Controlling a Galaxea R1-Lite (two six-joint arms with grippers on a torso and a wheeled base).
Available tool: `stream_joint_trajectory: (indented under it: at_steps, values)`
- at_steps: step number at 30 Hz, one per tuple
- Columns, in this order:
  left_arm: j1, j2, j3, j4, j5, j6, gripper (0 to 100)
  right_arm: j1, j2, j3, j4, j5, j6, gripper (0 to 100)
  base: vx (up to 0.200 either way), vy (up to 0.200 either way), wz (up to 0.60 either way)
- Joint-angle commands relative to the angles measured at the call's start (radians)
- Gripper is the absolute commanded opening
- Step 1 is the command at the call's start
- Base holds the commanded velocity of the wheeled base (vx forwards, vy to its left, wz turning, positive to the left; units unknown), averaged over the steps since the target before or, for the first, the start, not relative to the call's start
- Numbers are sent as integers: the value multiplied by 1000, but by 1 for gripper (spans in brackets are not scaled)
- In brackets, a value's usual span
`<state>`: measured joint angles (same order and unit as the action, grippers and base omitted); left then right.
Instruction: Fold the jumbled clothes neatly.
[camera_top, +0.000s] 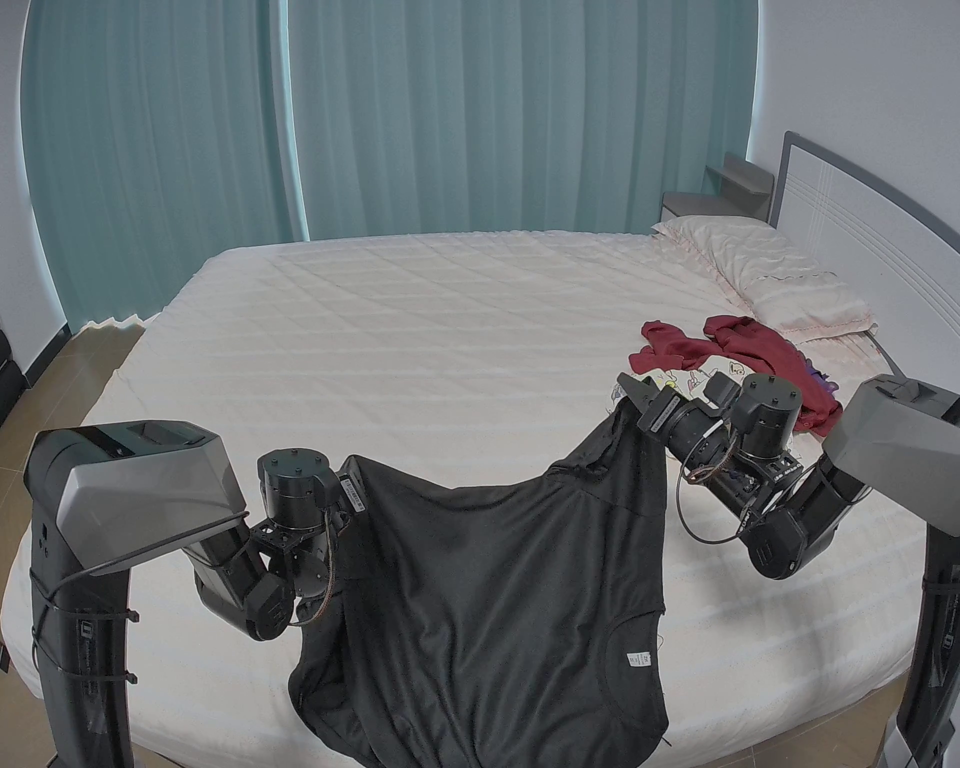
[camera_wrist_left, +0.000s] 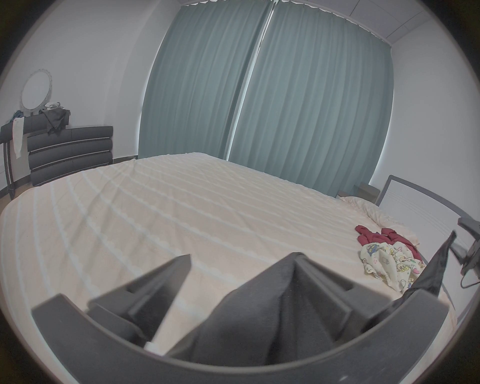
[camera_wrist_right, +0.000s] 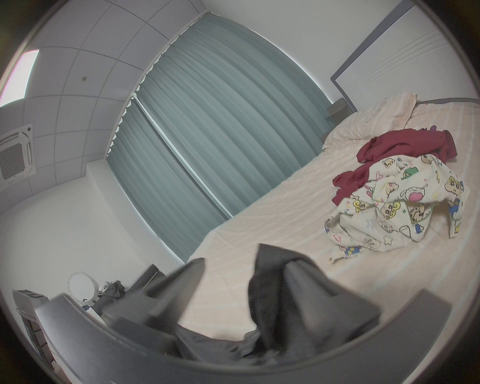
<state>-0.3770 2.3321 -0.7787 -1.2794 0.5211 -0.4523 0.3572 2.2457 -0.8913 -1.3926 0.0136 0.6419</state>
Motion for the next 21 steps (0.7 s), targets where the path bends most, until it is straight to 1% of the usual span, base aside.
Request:
stream_joint_trajectory:
  at_steps: [1,2,3,7,9,10,12,14,21]
  values:
    - [24,65,-28,-2,4,4,100,-14,80,-23,52,-6,-21,100,0,0,0]
    - [24,65,-28,-2,4,4,100,-14,80,-23,52,-6,-21,100,0,0,0]
    - [41,65,-27,-2,4,9,100,-38,106,-31,98,-37,-51,100,0,0,0]
    - [76,61,-27,-3,4,30,100,-78,138,-52,193,-104,-59,100,0,0,0]
    - [87,61,-30,-5,4,46,100,-89,141,-52,202,-109,-61,100,0,0,0]
    - [109,59,-40,-14,4,80,100,-103,141,-52,204,-112,-59,100,0,0,0]
    - [125,59,-62,-26,4,109,100,-115,143,-60,204,-119,-59,100,0,0,0]
    - [144,59,-116,-29,2,144,100,-123,153,-84,190,-155,-57,100,0,0,0]
    - [153,23,-114,-12,-6,153,100,-123,120,5,184,-147,-57,100,0,0,0]
